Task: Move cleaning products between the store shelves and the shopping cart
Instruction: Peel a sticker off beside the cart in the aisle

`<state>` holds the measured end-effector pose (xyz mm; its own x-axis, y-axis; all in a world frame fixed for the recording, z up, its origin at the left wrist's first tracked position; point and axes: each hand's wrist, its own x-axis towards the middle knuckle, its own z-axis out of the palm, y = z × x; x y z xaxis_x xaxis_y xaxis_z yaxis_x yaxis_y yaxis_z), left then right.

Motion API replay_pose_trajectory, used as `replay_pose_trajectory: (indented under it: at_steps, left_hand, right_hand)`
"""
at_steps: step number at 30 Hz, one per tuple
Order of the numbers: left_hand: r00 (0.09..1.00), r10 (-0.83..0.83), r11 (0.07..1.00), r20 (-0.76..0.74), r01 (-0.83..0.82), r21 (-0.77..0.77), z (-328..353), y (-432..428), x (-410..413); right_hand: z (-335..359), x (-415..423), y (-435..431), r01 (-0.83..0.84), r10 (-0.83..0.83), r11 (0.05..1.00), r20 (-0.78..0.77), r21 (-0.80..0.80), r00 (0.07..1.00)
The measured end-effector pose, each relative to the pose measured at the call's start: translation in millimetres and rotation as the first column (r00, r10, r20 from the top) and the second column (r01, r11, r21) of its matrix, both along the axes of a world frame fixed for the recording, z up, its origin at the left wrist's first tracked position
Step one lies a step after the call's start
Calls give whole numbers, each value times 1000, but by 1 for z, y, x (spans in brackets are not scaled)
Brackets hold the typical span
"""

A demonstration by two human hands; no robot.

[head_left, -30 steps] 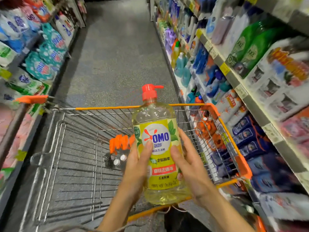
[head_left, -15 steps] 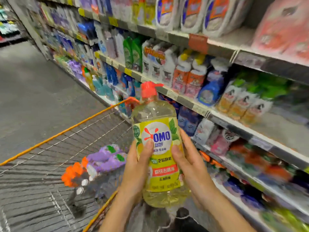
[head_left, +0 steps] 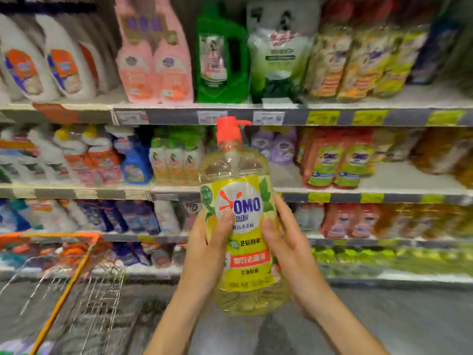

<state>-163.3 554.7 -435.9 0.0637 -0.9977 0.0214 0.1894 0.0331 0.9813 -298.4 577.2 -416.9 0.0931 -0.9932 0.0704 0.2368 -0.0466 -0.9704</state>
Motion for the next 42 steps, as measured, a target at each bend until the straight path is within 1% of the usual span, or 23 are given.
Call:
replay_pose_trajectory:
  at_steps: [2, 4, 8, 10, 14, 19, 22, 25, 28, 30, 35, 39, 42]
  left_hand:
    - [996, -82, 997, -27, 82, 0, 4, -2, -46]
    - [989, -149, 989, -23, 148, -5, 8, -4, -92]
    - [972, -235, 972, -22, 235, -4, 12, -4, -174]
    - [960, -280, 960, -11, 280, -9, 12, -4, -211]
    - [931, -365, 931, -5, 365, -20, 7, -8, -273]
    - [903, -430, 903, -19, 430, -6, -1, -30, -327]
    - [881, -473, 881, 30, 474, -18, -6, -53, -355]
    - [855, -514, 852, 70, 518, -71, -12, -84, -378]
    - [812, -576, 808, 96, 583, -84, -25, -119, -395]
    - [791, -593, 790, 148, 607, -81, -34, -142, -406]
    - [783, -539, 801, 310, 590, -98, -53, -191, -439]
    - [786, -486, 814, 382, 566, -129, -70, -217, -466]
    - [791, -460, 818, 404, 554, -155, -85, -234, -482]
  right_hand:
    - [3, -44, 7, 73, -73, 997, -2, -16, 997]
    - [6, -88, 14, 137, -137, 990, -5, -30, 991]
    - [5, -166, 26, 222, -225, 973, -42, -63, 973]
    - [3, -202, 30, 258, -261, 965, -45, -52, 964]
    - [1, -262, 32, 272, -273, 962, -13, -27, 962]
    - [-13, -316, 22, 297, -297, 955, 15, -9, 955]
    - [-26, -347, 1, 311, -311, 950, 4, 0, 950]
    - [-38, -376, -33, 285, -285, 958, -12, -15, 958]
    - [-57, -406, -67, 263, -265, 964, -61, -39, 962]
    - [-69, -426, -86, 267, -270, 963, -98, -43, 958]
    - [-83, -477, -124, 226, -225, 974, -233, -22, 946]
    - [-92, -507, -151, 228, -230, 972, -400, -54, 887]
    - [-108, -524, -172, 221, -233, 972, -468, -81, 852]
